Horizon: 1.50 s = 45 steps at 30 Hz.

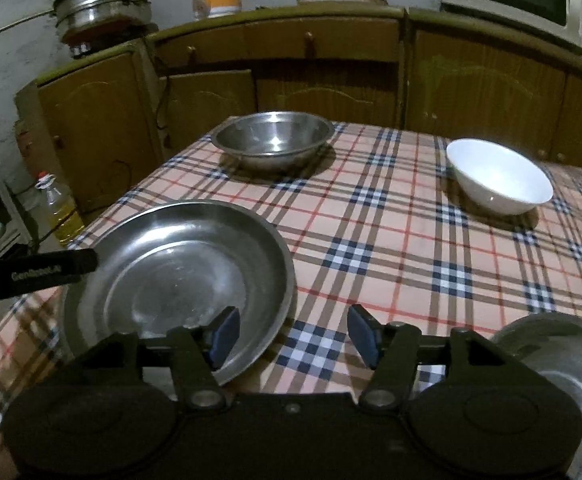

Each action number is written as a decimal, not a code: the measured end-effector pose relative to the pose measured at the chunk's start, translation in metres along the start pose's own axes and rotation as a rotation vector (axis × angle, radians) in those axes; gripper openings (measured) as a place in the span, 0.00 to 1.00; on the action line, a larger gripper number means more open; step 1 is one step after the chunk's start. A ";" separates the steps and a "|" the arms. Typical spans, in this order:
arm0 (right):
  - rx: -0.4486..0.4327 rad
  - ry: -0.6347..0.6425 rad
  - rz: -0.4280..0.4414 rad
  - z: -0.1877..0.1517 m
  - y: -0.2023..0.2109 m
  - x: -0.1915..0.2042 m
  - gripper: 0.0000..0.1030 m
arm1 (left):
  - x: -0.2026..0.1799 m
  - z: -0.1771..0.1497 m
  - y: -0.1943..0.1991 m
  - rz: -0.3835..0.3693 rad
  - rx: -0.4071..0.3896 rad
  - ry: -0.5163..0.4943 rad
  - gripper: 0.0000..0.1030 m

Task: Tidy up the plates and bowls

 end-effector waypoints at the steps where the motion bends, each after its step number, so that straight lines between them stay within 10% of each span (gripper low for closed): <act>1: 0.007 -0.008 0.005 0.001 -0.004 0.000 0.71 | 0.003 0.001 -0.004 0.000 0.008 0.010 0.63; 8: 0.078 -0.034 0.066 0.001 -0.032 0.009 0.70 | 0.004 0.000 -0.019 -0.034 0.069 0.005 0.31; 12: 0.101 -0.030 0.073 0.001 -0.038 0.015 0.40 | 0.007 -0.002 -0.022 -0.024 0.064 0.011 0.14; 15: 0.105 -0.049 0.064 0.003 -0.038 0.007 0.27 | 0.006 -0.001 -0.017 -0.034 0.037 0.013 0.11; 45: -0.118 -0.198 -0.109 -0.004 0.129 -0.162 0.26 | -0.154 -0.008 0.100 -0.274 -0.109 -0.188 0.10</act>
Point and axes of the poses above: each gripper's, at about its wrist camera, not at the fingertips, and y roughly against the way its jaws point, x to its left, z to its top, the point moved 4 cm from there along -y, roughly the way its jaws point, and after that the axes turned 12 degrees about -z, right-handed, at the moved point
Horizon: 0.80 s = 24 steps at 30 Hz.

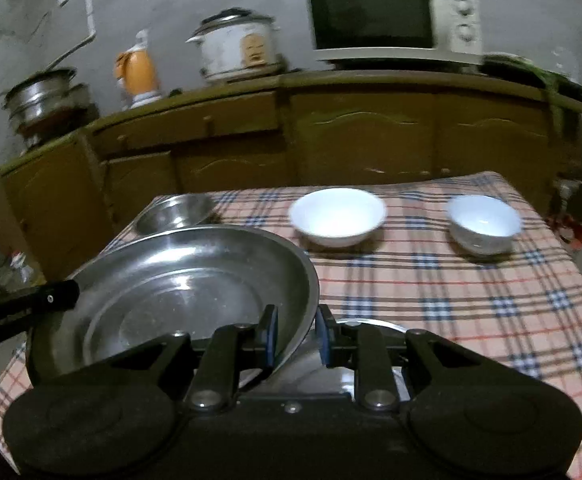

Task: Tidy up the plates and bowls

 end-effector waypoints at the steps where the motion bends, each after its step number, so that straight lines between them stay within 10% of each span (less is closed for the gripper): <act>1: -0.005 -0.004 -0.011 0.000 0.004 -0.008 0.26 | -0.007 0.001 0.000 -0.011 0.001 -0.006 0.10; 24: 0.007 -0.128 -0.118 -0.030 0.016 -0.115 0.26 | -0.091 -0.026 -0.032 -0.133 0.095 -0.130 0.11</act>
Point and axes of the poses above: each gripper's, at about its wrist camera, not at the fingertips, and y roughly against the way its jaws point, x to its left, z to its top, the point moved 4 cm from there along -y, roughly the way its jaws point, and after that the axes turned 12 degrees about -z, right-handed, at the moved point
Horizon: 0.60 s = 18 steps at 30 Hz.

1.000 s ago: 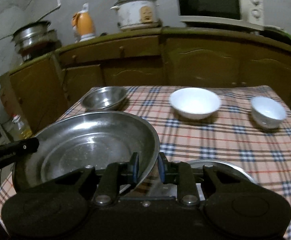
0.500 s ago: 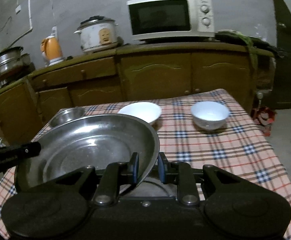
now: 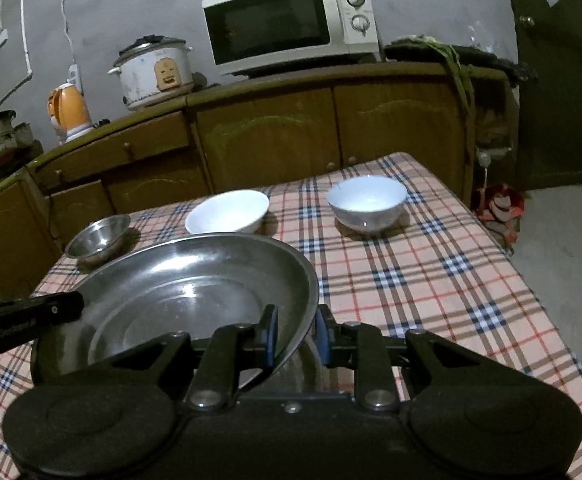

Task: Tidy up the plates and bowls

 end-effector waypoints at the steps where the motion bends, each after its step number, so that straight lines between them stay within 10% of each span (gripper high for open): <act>1: 0.006 0.000 0.000 -0.003 -0.003 0.000 0.26 | 0.000 -0.002 -0.004 0.001 0.008 0.001 0.11; 18: 0.111 0.038 -0.026 -0.048 -0.052 -0.004 0.26 | 0.003 -0.043 -0.041 0.012 0.109 -0.009 0.12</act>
Point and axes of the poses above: each gripper's, at about its wrist camera, not at the fingertips, and y roughly against the way its jaws point, x to its left, z to its top, the point moved 4 cm from there along -y, roughly the way its jaws point, and after that the axes turned 12 degrees about -z, right-handed, at the moved point
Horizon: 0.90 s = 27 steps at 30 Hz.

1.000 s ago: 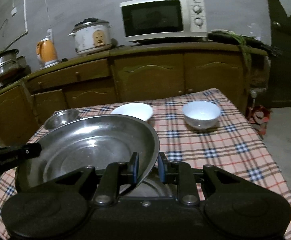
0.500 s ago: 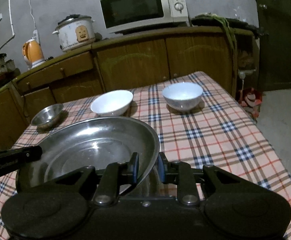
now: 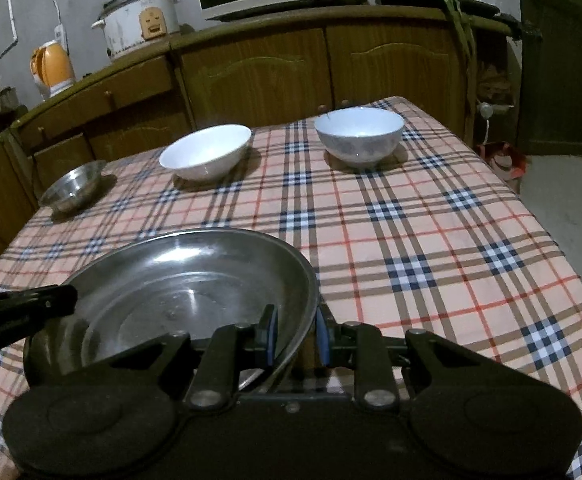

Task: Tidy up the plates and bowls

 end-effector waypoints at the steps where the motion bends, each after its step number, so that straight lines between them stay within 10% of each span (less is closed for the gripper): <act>1: 0.003 0.003 -0.002 -0.002 -0.002 0.000 0.26 | 0.000 -0.002 -0.002 0.000 0.005 -0.001 0.12; 15: 0.024 0.065 0.006 -0.019 -0.015 0.013 0.26 | 0.012 -0.021 -0.013 0.027 0.010 0.016 0.13; 27: -0.019 0.056 0.006 -0.009 -0.006 0.004 0.51 | 0.019 -0.018 -0.004 0.025 -0.041 0.044 0.62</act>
Point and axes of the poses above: each gripper's, at about its wrist camera, not at the fingertips, and y roughly against the way its jaws point, x to its left, z to its top, the point moved 4 cm from there along -y, roughly the way its jaws point, and after that the axes turned 12 degrees about -z, right-handed, at the moved point
